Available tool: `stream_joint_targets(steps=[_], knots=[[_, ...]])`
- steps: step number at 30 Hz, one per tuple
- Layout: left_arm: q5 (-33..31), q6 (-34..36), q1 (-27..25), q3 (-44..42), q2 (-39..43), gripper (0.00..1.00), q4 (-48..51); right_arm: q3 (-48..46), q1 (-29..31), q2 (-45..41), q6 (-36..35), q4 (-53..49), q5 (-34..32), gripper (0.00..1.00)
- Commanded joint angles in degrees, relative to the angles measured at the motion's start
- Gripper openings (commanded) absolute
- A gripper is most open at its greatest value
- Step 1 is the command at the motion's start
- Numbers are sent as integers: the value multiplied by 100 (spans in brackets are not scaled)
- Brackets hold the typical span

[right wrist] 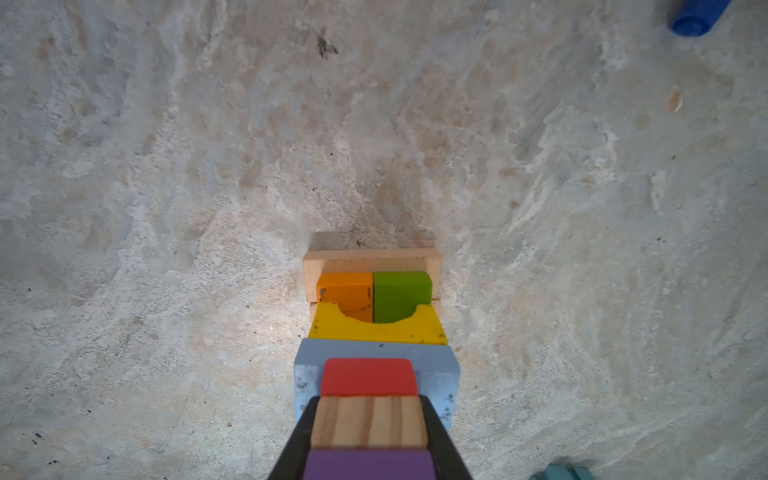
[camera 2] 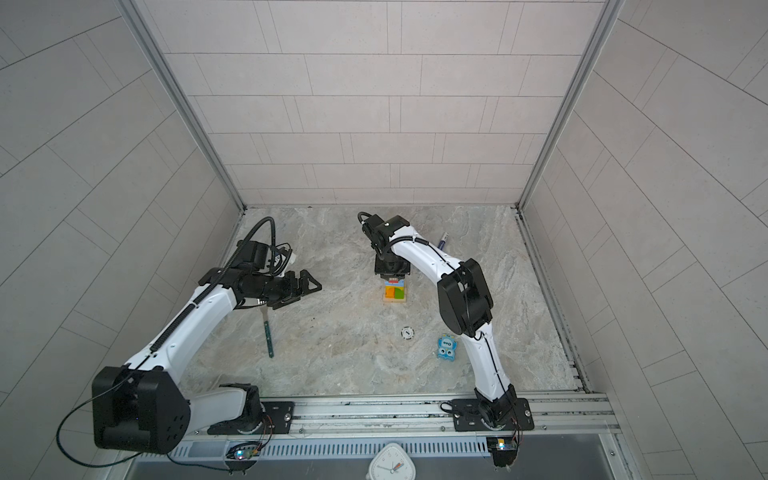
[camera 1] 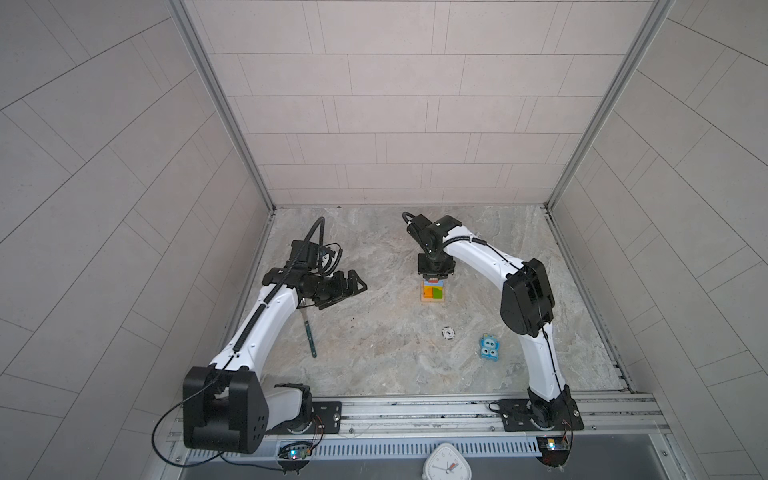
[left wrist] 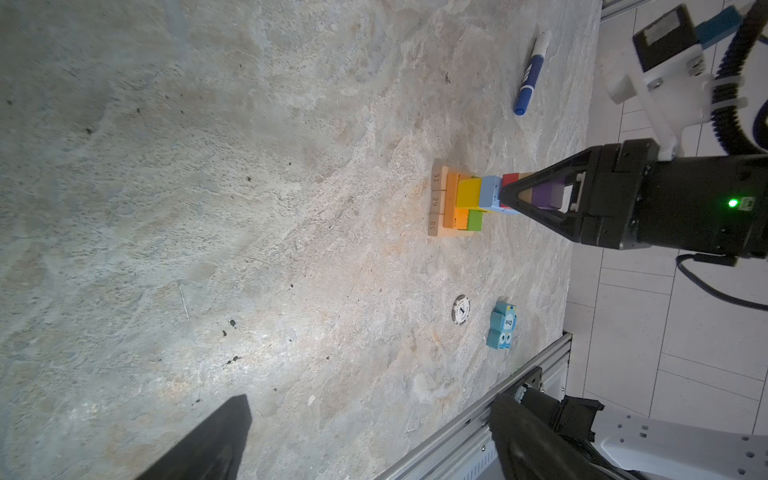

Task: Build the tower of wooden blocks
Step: 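Lower the purple cube onto the tower next to the wooden cube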

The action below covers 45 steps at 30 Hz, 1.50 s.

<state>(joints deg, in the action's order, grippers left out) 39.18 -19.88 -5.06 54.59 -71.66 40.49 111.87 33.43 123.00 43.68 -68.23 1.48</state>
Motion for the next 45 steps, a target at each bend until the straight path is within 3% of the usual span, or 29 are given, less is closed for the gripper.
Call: stream_joint_targets(steps=[1, 28, 45], knots=[[-29, 57, -30, -35, 94, 97, 1, -42, 1, -311, 132, -130, -192, 28], [-40, 55, -30, -34, 118, 97, 3, -192, 73, -303, 211, -88, -226, 29], [-49, 72, -30, -33, 124, 97, 12, -233, 74, -299, 159, -24, -184, 39]])
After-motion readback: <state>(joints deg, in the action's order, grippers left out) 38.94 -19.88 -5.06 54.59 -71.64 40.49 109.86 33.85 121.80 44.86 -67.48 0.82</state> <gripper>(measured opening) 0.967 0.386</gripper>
